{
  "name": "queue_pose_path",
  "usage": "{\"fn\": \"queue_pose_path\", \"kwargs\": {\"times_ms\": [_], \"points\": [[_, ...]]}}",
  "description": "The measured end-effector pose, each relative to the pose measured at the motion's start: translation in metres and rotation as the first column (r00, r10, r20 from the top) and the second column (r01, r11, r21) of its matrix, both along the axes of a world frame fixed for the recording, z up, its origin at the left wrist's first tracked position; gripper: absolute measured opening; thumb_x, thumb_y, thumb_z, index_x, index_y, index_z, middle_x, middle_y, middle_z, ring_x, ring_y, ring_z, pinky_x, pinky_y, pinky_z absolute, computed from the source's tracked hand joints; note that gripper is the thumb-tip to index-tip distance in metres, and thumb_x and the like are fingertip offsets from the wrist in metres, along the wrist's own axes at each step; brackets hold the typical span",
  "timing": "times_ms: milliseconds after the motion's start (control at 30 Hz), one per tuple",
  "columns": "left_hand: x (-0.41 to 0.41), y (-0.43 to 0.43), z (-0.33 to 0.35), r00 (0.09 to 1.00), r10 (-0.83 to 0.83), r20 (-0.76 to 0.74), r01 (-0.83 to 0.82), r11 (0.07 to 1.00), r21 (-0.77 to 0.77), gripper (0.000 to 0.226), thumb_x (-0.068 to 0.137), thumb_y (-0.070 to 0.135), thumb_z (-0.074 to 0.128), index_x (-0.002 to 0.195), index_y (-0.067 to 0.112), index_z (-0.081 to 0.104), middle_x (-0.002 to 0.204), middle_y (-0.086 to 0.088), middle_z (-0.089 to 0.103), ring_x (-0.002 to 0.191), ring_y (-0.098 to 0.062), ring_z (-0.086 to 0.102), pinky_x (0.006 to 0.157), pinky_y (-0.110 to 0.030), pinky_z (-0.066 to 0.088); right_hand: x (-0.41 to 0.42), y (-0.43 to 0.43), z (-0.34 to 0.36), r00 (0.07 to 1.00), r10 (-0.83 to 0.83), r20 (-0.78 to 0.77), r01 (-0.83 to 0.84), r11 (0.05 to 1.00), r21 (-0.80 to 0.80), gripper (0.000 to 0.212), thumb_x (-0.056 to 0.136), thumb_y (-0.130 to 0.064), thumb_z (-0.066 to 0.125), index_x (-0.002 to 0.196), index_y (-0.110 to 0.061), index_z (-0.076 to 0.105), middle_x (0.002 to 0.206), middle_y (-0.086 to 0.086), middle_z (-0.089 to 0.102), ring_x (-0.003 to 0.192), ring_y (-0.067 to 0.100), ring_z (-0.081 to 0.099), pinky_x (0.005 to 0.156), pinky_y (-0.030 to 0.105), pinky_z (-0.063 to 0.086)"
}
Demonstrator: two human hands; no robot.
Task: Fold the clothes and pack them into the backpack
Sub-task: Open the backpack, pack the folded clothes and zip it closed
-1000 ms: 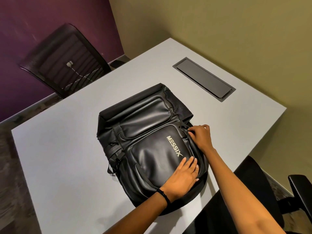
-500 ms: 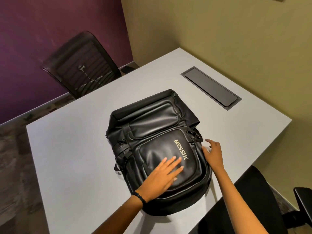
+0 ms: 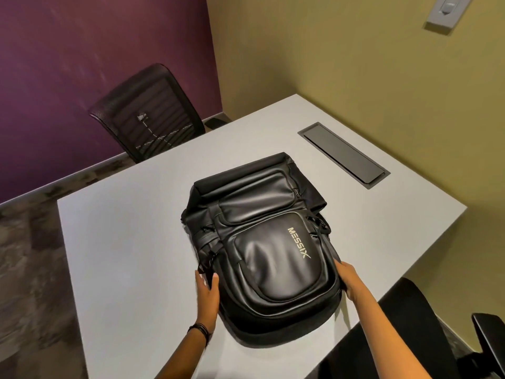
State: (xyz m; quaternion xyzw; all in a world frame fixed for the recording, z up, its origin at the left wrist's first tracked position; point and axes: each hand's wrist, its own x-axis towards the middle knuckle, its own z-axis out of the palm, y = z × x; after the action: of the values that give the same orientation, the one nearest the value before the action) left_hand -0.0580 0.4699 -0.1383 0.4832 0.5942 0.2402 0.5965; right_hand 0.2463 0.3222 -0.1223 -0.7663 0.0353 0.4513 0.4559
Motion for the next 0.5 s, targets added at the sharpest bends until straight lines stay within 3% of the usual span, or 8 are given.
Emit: {"fn": "queue_pose_path", "kwargs": {"times_ms": [100, 233, 367, 500], "points": [[-0.006, -0.006, -0.002, 0.993, -0.069, 0.093, 0.075, 0.996, -0.056, 0.052, 0.096, 0.043, 0.044, 0.144, 0.028, 0.033, 0.144, 0.005, 0.043, 0.134, -0.017, 0.041, 0.114, -0.039, 0.031, -0.009, -0.005, 0.002, 1.0, -0.028, 0.003, 0.027, 0.999, 0.033, 0.047, 0.089, -0.023, 0.062, 0.124, 0.007, 0.051, 0.106, 0.018, 0.061, 0.089, 0.03, 0.059, 0.066, 0.032, 0.05], [-0.022, -0.005, -0.008, 0.973, -0.113, 0.202, 0.154, 0.967, -0.201, 0.069, 0.08, 0.068, 0.053, 0.139, 0.034, 0.042, 0.135, 0.009, 0.055, 0.124, -0.015, 0.052, 0.11, -0.041, 0.037, -0.023, -0.012, -0.002, 0.999, -0.049, -0.02, 0.05, 0.998, 0.039, 0.044, 0.089, -0.022, 0.063, 0.123, 0.002, 0.053, 0.115, 0.021, 0.062, 0.096, 0.033, 0.06, 0.079, 0.037, 0.051], [-0.031, 0.0, 0.002, 0.938, -0.101, 0.332, 0.195, 0.945, -0.264, 0.061, 0.084, 0.058, 0.055, 0.139, 0.036, 0.041, 0.136, 0.007, 0.054, 0.124, -0.015, 0.053, 0.111, -0.043, 0.036, -0.042, -0.022, 0.009, 1.0, -0.016, 0.005, 0.016, 1.0, 0.022, 0.023, 0.091, -0.023, 0.057, 0.103, -0.003, 0.058, 0.096, 0.015, 0.065, 0.082, 0.028, 0.06, 0.064, 0.029, 0.048], [-0.028, 0.0, 0.013, 0.93, -0.066, 0.361, 0.173, 0.947, -0.271, 0.05, 0.09, 0.046, 0.052, 0.137, 0.03, 0.045, 0.13, 0.006, 0.06, 0.121, -0.016, 0.056, 0.106, -0.037, 0.04, -0.064, -0.03, 0.017, 0.982, -0.094, 0.161, 0.076, 0.991, 0.112, 0.026, 0.093, -0.025, 0.055, 0.074, -0.007, 0.054, 0.075, 0.012, 0.058, 0.066, 0.022, 0.051, 0.058, 0.028, 0.044]]}}
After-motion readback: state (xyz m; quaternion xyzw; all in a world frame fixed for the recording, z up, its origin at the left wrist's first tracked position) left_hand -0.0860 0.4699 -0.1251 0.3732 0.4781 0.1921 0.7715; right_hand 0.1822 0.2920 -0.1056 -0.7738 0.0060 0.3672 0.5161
